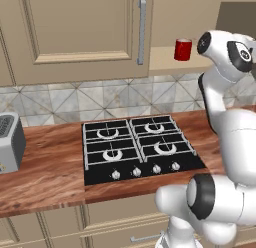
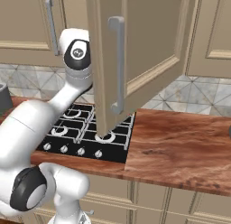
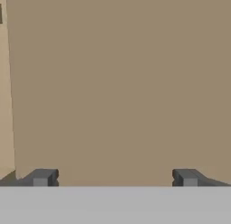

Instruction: Open the cabinet directly in front. Then move the beer and the mug to the dining counter with the jar on it.

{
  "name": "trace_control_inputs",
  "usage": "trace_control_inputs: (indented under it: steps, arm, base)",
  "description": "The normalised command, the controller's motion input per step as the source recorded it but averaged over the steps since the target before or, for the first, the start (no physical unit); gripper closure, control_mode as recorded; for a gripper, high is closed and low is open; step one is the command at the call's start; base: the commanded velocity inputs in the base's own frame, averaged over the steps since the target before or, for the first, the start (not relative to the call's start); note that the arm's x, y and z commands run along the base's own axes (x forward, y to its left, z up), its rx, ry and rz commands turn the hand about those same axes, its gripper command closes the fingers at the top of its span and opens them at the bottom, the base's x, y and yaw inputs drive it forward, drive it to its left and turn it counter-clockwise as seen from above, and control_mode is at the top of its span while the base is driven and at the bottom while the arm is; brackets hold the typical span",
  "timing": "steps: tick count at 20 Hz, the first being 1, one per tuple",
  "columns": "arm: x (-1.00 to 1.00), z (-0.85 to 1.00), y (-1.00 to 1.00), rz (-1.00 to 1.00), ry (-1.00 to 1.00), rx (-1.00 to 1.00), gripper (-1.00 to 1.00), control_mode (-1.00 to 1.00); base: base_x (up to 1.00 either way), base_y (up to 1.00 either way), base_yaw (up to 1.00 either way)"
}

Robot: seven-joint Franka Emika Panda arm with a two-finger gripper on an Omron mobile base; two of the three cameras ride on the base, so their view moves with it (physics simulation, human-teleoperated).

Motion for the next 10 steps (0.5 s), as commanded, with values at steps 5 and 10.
trace_control_inputs:
  steps: [5, 10]
  arm:
    - [0.00, 0.00, -1.00, 0.00, -0.19, 0.21, -1.00, -1.00]
    - [0.01, 0.00, -0.29, 0.04, -0.02, 0.06, -1.00, -1.00]
  base:
    - [0.00, 0.00, 0.00]
    - [0.00, 0.00, 0.00]
